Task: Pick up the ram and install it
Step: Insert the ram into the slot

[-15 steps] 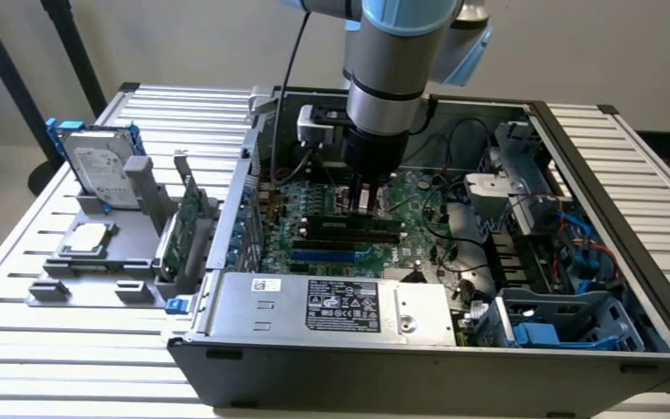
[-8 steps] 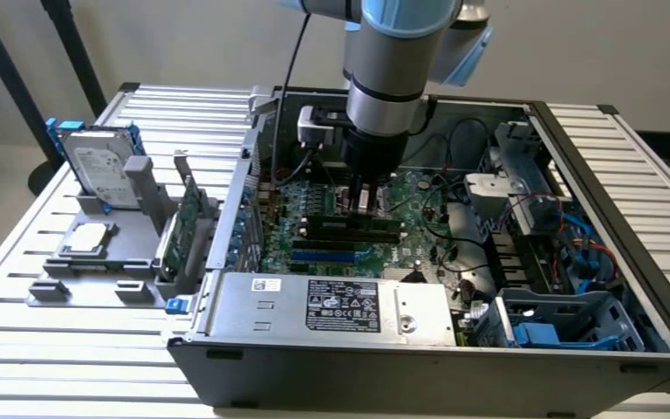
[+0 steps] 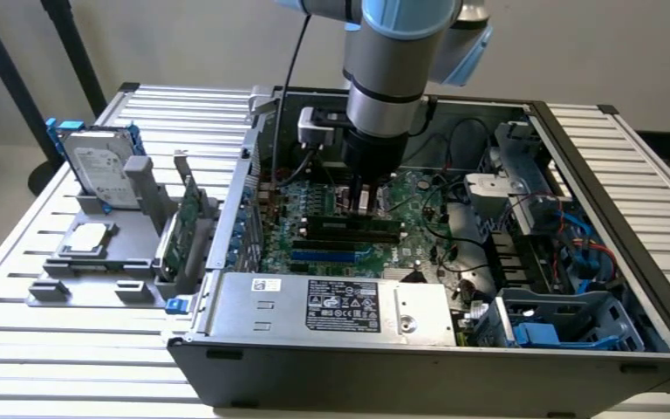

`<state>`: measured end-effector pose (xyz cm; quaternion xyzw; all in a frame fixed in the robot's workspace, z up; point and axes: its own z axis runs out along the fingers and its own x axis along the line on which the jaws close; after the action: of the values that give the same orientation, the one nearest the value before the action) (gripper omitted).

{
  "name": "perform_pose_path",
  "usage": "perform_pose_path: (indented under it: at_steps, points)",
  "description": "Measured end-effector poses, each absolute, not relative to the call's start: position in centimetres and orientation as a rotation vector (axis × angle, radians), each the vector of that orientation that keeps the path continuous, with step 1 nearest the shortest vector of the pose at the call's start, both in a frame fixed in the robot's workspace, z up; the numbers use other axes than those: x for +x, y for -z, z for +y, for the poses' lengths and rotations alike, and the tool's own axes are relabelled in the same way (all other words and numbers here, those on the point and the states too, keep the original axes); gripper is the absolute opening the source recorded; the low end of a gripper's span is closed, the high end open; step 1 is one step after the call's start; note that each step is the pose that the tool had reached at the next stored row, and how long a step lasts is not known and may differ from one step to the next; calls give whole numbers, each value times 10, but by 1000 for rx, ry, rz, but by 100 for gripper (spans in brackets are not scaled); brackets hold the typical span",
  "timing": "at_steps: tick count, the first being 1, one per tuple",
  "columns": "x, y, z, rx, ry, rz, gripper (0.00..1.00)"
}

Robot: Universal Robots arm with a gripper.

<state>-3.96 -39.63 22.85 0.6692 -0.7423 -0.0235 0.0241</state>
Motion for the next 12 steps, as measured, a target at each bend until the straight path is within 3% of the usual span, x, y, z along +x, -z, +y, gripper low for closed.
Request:
perform_pose_path:
  at_steps: [12]
  points:
    - [-40,-227,-399,2071,73,-2297,14]
